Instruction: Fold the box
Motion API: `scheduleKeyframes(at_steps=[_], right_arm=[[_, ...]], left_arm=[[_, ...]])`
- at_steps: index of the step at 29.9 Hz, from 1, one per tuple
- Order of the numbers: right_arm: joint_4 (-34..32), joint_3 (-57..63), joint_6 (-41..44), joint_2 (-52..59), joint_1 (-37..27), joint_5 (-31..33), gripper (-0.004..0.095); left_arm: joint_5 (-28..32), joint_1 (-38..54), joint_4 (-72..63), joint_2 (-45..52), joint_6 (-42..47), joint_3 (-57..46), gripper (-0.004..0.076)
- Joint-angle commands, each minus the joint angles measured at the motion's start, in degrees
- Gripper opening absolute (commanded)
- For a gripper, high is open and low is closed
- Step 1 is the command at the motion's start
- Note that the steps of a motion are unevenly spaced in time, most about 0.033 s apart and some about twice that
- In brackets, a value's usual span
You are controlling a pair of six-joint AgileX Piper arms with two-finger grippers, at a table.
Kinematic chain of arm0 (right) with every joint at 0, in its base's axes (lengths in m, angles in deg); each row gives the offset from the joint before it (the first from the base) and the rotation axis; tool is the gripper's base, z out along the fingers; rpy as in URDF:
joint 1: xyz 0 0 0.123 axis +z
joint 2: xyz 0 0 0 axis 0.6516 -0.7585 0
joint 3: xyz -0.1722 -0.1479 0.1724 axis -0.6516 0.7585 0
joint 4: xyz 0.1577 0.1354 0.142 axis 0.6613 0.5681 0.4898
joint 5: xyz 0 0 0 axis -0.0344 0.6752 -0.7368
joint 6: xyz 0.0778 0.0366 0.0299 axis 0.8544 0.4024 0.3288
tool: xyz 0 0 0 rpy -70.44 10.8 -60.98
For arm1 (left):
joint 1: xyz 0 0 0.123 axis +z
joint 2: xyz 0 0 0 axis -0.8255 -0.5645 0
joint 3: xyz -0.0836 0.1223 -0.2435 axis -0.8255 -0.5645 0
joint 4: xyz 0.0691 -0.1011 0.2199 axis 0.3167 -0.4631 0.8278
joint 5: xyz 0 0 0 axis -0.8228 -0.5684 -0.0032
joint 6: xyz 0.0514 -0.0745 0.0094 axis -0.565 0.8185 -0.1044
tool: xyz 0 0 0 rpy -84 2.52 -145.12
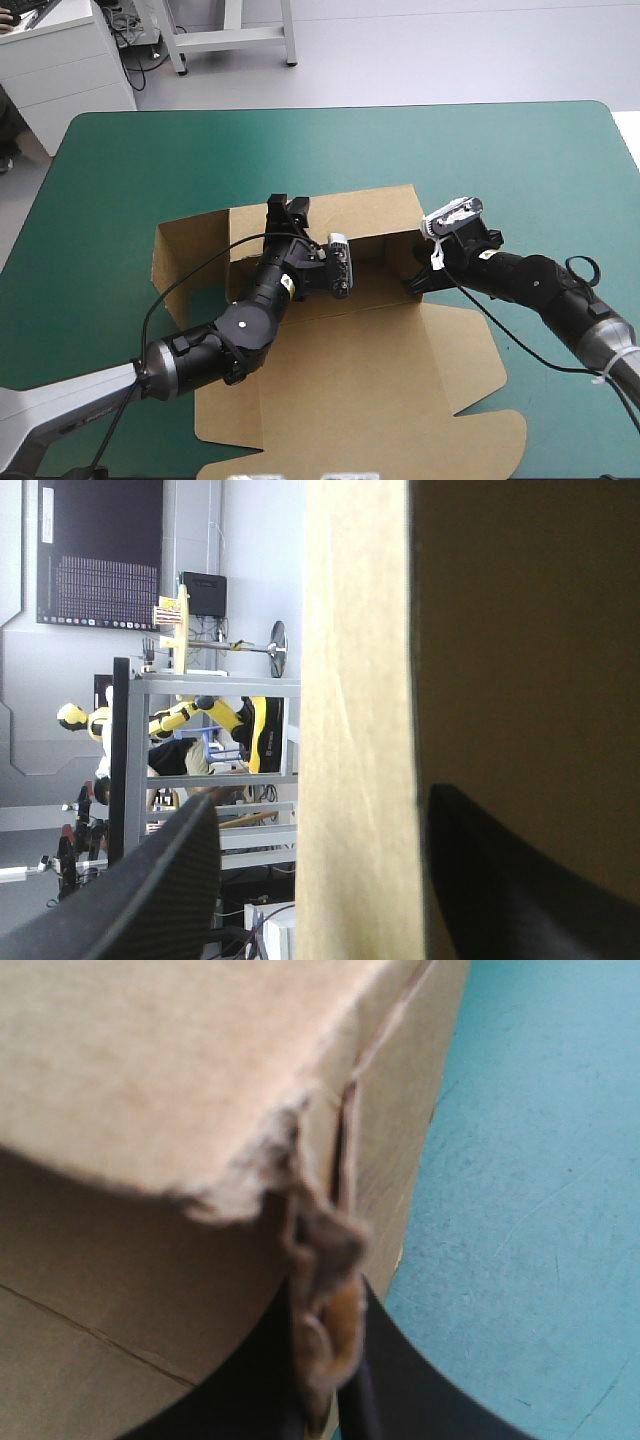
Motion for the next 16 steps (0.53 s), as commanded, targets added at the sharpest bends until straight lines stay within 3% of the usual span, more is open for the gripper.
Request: scheduleKeyframes(at_steps=[1,5,16], right_arm=[[1.9,-1.8,-0.8,1.6,0.4,-2.1,-0.0022],[3.1,-1.8,-0.8,1.6,0.4,-4.7,-0.0022],[4.1,-2.1,-0.8,0.8,0.2,-17.3,-0.0022]], left_arm=[[-0.6,-0.3,3.4,1.1,1.7,1.4,0.0449],[-1.7,-1.4,3.4,1.1,1.7,1.4,0.0449],[-12.2,-11.4,6.0,1.1,1.7,1.4,0.0449]])
